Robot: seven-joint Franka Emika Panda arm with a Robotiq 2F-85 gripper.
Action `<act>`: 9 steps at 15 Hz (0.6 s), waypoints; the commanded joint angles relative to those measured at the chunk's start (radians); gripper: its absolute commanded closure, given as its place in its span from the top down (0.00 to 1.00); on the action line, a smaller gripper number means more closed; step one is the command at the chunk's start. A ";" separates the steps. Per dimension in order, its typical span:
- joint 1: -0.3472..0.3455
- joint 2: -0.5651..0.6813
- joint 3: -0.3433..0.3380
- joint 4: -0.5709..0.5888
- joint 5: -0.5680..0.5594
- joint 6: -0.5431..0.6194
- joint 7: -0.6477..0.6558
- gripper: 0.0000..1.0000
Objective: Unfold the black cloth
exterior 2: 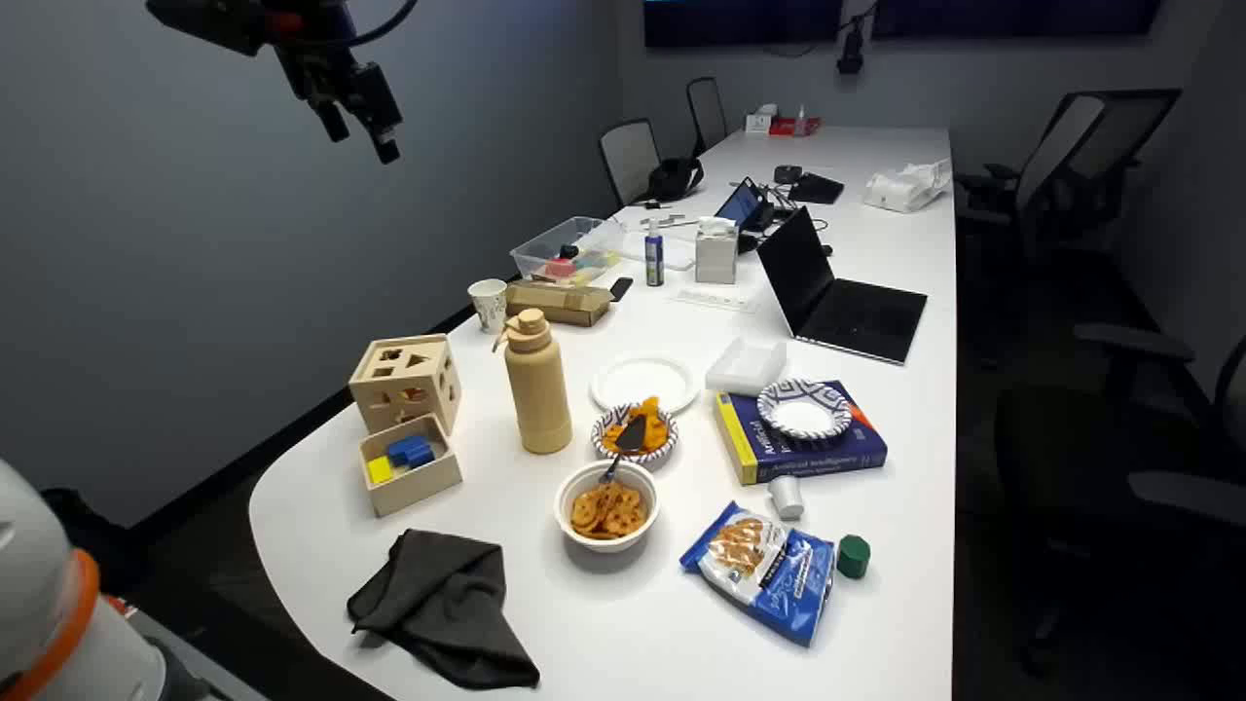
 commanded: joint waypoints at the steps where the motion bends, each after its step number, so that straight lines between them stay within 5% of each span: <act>1: 0.001 0.000 -0.001 0.003 -0.001 -0.002 0.001 1.00; 9: -0.005 0.044 0.007 -0.021 0.007 -0.006 0.035 1.00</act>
